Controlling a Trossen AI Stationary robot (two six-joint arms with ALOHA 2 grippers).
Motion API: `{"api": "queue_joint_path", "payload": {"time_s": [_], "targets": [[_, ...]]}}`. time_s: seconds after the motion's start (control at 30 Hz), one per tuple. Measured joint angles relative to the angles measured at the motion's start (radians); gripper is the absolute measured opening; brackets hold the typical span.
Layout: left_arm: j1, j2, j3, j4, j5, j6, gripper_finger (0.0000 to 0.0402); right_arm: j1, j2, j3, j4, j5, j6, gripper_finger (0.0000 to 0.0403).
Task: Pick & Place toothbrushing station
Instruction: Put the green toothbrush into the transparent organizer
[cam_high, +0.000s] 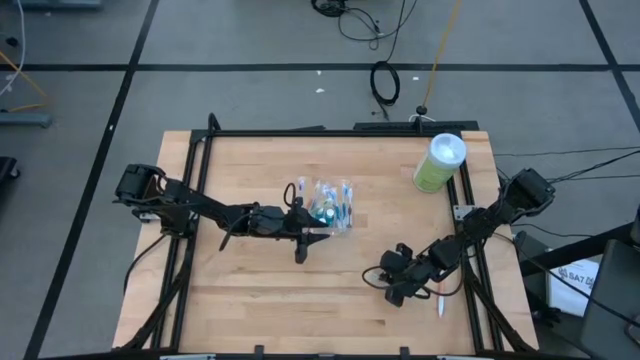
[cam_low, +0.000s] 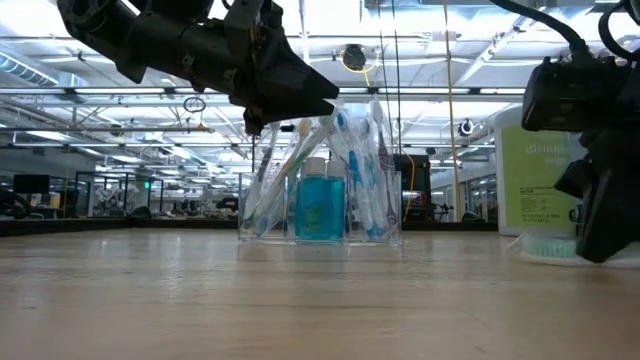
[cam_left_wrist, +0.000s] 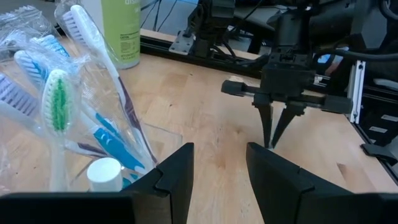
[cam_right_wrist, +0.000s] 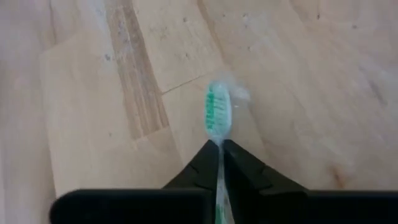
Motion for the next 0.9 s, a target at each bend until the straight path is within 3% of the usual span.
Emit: {"api": "queue_joint_path", "payload": {"time_s": [0.27,0.63,0.8,0.9], "targets": [[-0.004,0.0,0.0,-0.021,0.003,-0.002,0.0154,-0.049,-0.038,-0.003,0.148,0.042,-0.076,0.0005],[-0.012,0.0,-0.001,0.021,0.121,0.005,0.0154,-0.179,-0.225,-0.002,0.628,0.072,-0.724,0.0001],[-0.022,0.001,-0.001,0.147,0.129,0.061,0.0154,-0.253,-0.229,0.0,0.851,0.067,-0.962,0.0001],[-0.022,0.001,-0.001,0.228,0.124,0.102,0.0154,-0.306,-0.209,0.0,0.915,0.041,-1.024,0.0001]]}}
